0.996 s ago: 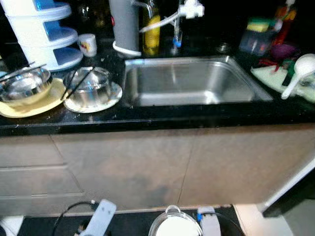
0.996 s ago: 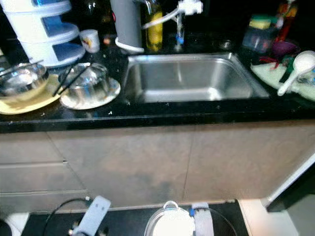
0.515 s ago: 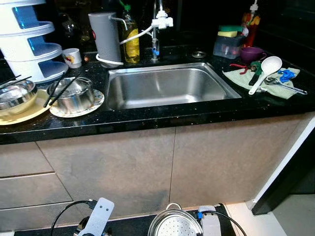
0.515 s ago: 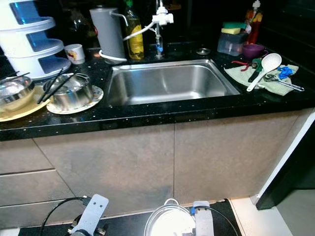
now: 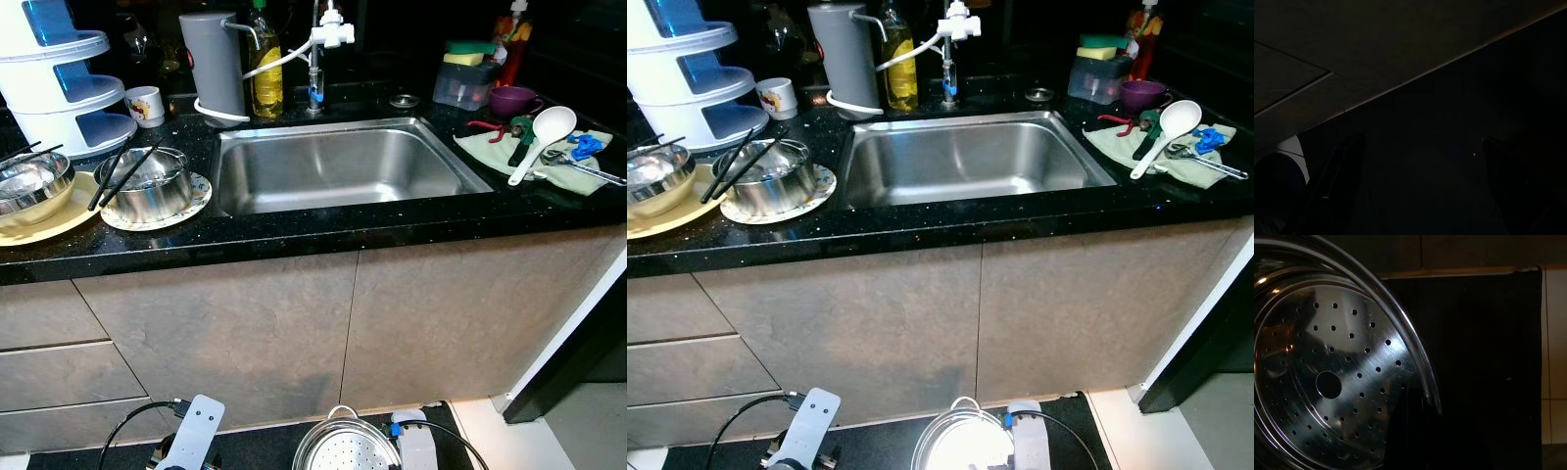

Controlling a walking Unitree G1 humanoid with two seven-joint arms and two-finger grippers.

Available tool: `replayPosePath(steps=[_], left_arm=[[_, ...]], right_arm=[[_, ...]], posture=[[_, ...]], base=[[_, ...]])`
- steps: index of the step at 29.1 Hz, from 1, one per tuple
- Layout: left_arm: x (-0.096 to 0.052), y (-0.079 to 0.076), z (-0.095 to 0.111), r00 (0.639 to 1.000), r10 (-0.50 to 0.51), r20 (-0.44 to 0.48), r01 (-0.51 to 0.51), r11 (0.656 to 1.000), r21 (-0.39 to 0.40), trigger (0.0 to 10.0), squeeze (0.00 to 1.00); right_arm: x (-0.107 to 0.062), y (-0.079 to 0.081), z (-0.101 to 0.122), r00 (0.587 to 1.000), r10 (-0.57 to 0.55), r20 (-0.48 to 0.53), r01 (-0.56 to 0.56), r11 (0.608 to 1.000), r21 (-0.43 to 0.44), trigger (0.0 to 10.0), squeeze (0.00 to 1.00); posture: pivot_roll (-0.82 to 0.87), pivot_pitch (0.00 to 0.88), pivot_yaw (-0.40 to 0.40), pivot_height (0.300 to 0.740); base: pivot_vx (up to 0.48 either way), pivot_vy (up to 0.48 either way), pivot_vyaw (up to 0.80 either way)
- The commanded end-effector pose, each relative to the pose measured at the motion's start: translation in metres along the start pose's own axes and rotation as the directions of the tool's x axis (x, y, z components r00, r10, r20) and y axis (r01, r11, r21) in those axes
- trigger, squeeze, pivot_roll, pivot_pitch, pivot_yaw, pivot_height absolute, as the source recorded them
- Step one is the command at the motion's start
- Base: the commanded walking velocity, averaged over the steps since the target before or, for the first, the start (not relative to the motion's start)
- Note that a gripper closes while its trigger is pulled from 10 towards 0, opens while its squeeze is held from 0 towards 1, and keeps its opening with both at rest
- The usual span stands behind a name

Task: Kitchen organization

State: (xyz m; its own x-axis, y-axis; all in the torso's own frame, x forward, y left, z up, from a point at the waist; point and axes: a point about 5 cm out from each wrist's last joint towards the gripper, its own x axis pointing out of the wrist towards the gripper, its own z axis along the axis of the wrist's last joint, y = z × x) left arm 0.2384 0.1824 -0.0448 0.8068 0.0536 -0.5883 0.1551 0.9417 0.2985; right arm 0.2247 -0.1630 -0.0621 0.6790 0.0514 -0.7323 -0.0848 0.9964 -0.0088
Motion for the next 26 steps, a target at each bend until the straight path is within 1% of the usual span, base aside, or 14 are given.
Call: replayPosePath(steps=[1, 6, 9, 11, 12, 14, 15, 16, 17, 18, 20, 24, 25, 26], left_arm=[[-0.006, -0.001, -0.020, 0.997, -0.008, -0.075, 0.010, 1.000, 0.019, 10.0, 0.00], [-0.009, 0.000, -0.027, 0.995, -0.001, -0.096, 0.003, 1.000, 0.022, 10.0, 0.00], [-0.010, 0.000, -0.030, 0.994, 0.002, -0.111, -0.002, 1.000, 0.001, 10.0, 0.00], [-0.013, -0.005, -0.034, 0.995, -0.019, -0.098, 0.021, 1.000, 0.016, 10.0, 0.00], [-0.014, -0.008, -0.034, 0.996, -0.029, -0.089, 0.031, 0.999, 0.029, 10.0, 0.00], [-0.015, -0.012, -0.033, 0.997, -0.033, -0.067, 0.035, 0.999, 0.024, 10.0, 0.00], [-0.015, -0.013, -0.033, 0.998, -0.030, -0.056, 0.030, 1.000, 0.005, 10.0, 0.00], [-0.015, -0.013, -0.033, 0.998, -0.030, -0.056, 0.030, 1.000, 0.005, 10.0, 0.00], [-0.016, -0.014, -0.033, 0.999, -0.024, -0.045, 0.023, 0.999, -0.031, 10.0, 0.00], [-0.016, -0.014, -0.033, 0.999, -0.024, -0.045, 0.023, 0.999, -0.031, 10.0, 0.00], [-0.017, -0.016, -0.032, 0.999, -0.020, -0.031, 0.018, 0.996, -0.084, 10.0, 0.00], [-0.020, -0.020, -0.036, 0.999, -0.021, -0.028, 0.017, 0.994, -0.111, 10.0, 0.00], [-0.023, -0.022, -0.040, 0.999, -0.027, -0.036, 0.020, 0.985, -0.172, 10.0, 0.00], [-0.023, -0.022, -0.040, 0.999, -0.027, -0.036, 0.020, 0.985, -0.172, 10.0, 0.00]], right_arm=[[-0.005, 0.001, -0.024, 0.995, 0.017, -0.093, -0.024, 0.997, -0.074, 10.0, 0.00], [-0.005, 0.001, -0.025, 0.995, 0.023, -0.098, -0.032, 0.996, -0.086, 10.0, 0.00], [-0.005, 0.002, -0.026, 0.995, 0.026, -0.101, -0.033, 0.996, -0.077, 10.0, 0.00], [-0.006, 0.002, -0.032, 0.991, 0.004, -0.132, -0.015, 0.996, -0.085, 10.0, 0.00], [-0.006, 0.001, -0.033, 0.991, -0.008, -0.133, -0.002, 0.997, -0.074, 10.0, 0.00], [-0.007, -0.002, -0.032, 0.991, -0.037, -0.126, 0.034, 0.999, -0.029, 10.0, 0.00], [-0.007, -0.004, -0.032, 0.991, -0.057, -0.120, 0.058, 0.998, 0.006, 10.0, 0.00], [-0.007, -0.004, -0.032, 0.991, -0.057, -0.120, 0.058, 0.998, 0.006, 10.0, 0.00], [-0.007, -0.006, -0.031, 0.991, -0.075, -0.114, 0.080, 0.996, 0.041, 10.0, 0.00], [-0.007, -0.006, -0.031, 0.991, -0.075, -0.114, 0.080, 0.996, 0.041, 10.0, 0.00], [-0.007, -0.008, -0.031, 0.989, -0.095, -0.110, 0.105, 0.990, 0.089, 10.0, 0.00], [-0.007, -0.009, -0.032, 0.988, -0.098, -0.122, 0.113, 0.985, 0.129, 10.0, 0.00], [-0.008, -0.009, -0.034, 0.985, -0.104, -0.137, 0.125, 0.980, 0.155, 10.0, 0.00], [-0.008, -0.009, -0.034, 0.985, -0.104, -0.137, 0.125, 0.980, 0.155, 10.0, 0.00]], posture=[[-0.07, 0.124, -0.006, 0.740], [-0.07, 0.125, -0.011, 0.740], [-0.05, 0.135, -0.020, 0.740], [-0.05, 0.144, -0.023, 0.740], [-0.05, 0.147, -0.024, 0.740], [-0.05, 0.153, -0.025, 0.740], [-0.05, 0.155, -0.027, 0.740], [-0.05, 0.155, -0.027, 0.740], [-0.05, 0.158, -0.031, 0.740], [-0.05, 0.158, -0.031, 0.740], [-0.05, 0.159, -0.036, 0.740], [-0.05, 0.154, -0.045, 0.740], [-0.05, 0.142, -0.050, 0.740], [-0.05, 0.142, -0.050, 0.740]], base=[[0.000, 0.000, 0.00], [0.000, 0.000, 0.00], [0.000, 0.000, 0.00], [0.000, 0.000, 0.00], [0.000, 0.000, 0.00], [0.000, 0.000, 0.00], [0.000, 0.000, 0.00], [0.000, 0.000, 0.00], [0.000, 0.000, 0.00], [0.000, 0.000, 0.00], [0.000, 0.000, 0.00], [0.000, 0.000, 0.00], [0.000, 0.000, 0.00], [0.000, 0.000, 0.00]])
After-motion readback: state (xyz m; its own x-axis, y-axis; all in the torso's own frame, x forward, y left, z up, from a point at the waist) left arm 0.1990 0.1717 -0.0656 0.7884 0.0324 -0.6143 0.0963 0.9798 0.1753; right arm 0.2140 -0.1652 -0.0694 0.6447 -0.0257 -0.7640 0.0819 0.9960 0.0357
